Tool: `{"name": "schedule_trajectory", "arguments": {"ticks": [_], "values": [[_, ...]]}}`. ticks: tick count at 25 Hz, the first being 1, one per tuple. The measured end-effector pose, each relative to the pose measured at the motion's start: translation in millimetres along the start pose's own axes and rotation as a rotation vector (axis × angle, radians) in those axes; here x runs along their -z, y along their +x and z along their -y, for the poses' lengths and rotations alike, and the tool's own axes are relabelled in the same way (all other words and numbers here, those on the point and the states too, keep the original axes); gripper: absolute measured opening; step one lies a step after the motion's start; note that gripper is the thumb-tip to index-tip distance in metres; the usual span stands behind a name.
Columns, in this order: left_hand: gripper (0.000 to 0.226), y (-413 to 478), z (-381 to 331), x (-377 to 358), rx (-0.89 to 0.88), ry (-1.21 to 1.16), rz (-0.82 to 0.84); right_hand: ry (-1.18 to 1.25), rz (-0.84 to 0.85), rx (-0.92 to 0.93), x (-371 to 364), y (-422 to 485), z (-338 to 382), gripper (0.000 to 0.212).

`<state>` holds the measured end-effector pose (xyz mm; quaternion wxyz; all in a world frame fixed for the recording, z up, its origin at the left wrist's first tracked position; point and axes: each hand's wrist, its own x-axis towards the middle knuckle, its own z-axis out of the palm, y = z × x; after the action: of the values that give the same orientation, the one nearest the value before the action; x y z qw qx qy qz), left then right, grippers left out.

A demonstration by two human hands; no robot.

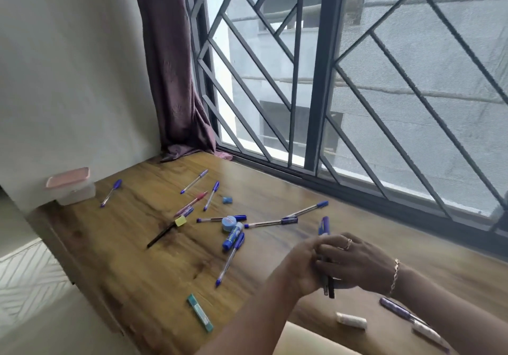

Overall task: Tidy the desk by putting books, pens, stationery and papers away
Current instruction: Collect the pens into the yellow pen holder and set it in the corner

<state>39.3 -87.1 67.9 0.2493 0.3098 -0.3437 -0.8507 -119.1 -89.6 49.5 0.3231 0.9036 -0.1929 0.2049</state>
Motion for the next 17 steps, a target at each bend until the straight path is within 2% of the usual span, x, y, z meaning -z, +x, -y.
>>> {"name": "schedule_trajectory", "arguments": {"ticks": [4, 8, 11, 13, 16, 17], "values": [[0.026, 1, -28, 53, -0.032, 0.024, -0.158, 0.08, 0.009, -0.087, -32, 39, 7, 0.021], [0.027, 2, -63, 101, -0.183, 0.081, -0.366, 0.141, 0.034, -0.449, -67, 64, 0, 0.036], [0.026, 3, -83, 129, -0.227, 0.21, -0.506, 0.138, 0.15, -0.57, -93, 85, -8, 0.034], [0.023, 7, -89, 146, -0.236, 0.326, -0.566, 0.136, 0.257, -0.593, -111, 94, -7, 0.037], [0.016, 11, -94, 159, -0.236, 0.436, -0.547, 0.128, 0.337, -0.533, -138, 95, -2, 0.018], [0.014, 11, -95, 160, -0.232, 0.458, -0.528, 0.103, 0.352, -0.541, -145, 95, -2, 0.022]]}}
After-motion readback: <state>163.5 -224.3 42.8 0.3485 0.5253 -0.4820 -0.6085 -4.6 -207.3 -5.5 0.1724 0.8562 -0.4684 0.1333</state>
